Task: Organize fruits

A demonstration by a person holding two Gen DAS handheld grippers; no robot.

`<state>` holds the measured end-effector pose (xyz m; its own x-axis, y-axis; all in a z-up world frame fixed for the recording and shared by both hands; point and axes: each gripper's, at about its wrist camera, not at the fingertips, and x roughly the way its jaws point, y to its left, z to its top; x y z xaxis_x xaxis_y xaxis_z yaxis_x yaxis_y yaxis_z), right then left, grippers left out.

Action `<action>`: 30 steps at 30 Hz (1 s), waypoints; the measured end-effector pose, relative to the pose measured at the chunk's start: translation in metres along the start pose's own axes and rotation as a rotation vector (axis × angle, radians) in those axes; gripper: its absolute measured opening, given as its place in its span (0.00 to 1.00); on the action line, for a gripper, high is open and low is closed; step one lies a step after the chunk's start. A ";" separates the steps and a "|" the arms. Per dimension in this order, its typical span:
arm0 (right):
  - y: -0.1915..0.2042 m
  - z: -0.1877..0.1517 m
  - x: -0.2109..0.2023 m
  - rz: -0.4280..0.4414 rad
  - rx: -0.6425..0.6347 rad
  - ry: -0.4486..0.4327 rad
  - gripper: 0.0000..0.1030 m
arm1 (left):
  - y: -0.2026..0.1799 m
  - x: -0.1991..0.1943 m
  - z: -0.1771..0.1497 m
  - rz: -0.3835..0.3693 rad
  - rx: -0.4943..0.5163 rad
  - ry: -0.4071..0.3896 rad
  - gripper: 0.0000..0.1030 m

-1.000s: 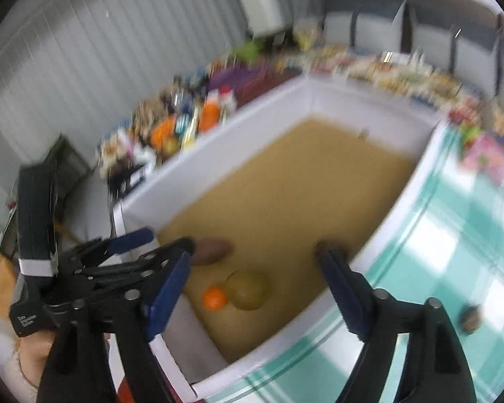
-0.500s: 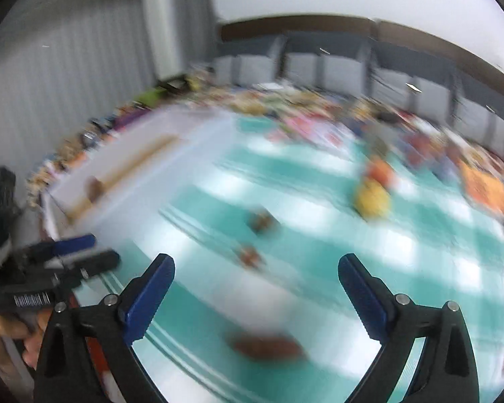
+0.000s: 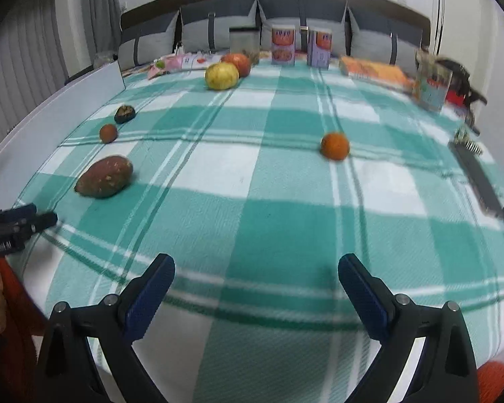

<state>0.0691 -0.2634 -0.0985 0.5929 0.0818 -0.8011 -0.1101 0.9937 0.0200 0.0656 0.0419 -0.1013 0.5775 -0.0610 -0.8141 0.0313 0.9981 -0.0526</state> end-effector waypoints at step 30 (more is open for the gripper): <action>-0.003 -0.022 0.019 -0.052 0.002 -0.003 1.00 | -0.011 0.008 -0.006 0.048 0.054 -0.018 0.94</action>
<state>0.0634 -0.2668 -0.1269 0.6004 0.0307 -0.7991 -0.0775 0.9968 -0.0200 0.0650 0.0307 -0.1102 0.5939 -0.0131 -0.8045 0.0466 0.9988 0.0181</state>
